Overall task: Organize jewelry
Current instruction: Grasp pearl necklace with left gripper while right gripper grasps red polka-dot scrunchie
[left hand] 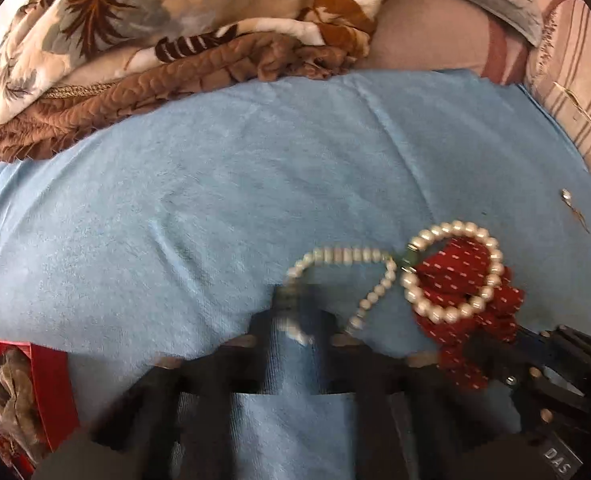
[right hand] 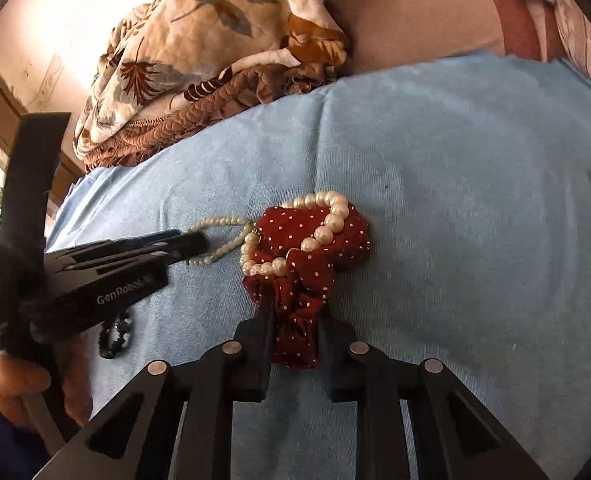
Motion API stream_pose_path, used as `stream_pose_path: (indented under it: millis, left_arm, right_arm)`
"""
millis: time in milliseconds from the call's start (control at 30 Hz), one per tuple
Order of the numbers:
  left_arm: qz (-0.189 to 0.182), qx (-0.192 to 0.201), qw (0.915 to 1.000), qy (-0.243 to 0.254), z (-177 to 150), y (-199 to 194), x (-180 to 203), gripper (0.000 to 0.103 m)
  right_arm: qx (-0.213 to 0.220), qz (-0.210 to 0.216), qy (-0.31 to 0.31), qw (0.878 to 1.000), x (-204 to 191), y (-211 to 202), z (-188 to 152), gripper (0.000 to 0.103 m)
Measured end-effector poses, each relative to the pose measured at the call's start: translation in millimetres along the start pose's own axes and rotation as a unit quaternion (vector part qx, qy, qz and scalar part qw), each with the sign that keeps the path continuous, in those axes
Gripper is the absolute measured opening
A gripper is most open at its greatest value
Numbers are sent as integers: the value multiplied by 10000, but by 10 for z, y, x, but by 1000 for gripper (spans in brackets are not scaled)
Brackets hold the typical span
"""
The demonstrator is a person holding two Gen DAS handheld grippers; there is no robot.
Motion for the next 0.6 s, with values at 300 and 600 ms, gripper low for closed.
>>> stream_pose_path:
  millis: [300, 600]
  left_arm:
    - [-600, 282, 9977, 100, -264, -704, 166, 5]
    - [-1368, 516, 9888, 291, -934, -1446, 251, 5]
  right_arm:
    - [128, 364, 485, 9981, -14, -647, -174, 14]
    - [526, 1285, 900, 9862, 52, -1422, -588, 14]
Point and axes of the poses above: each gripper's, at about its wrist camera, not at the fingertips, and y roughly the way its jaws point, x to its right, z to its top, the point moved 3 cm from there along y, roughly the way its jaws point, and after that the axes turned 6 degrees about -y, right-handed, at the moved point
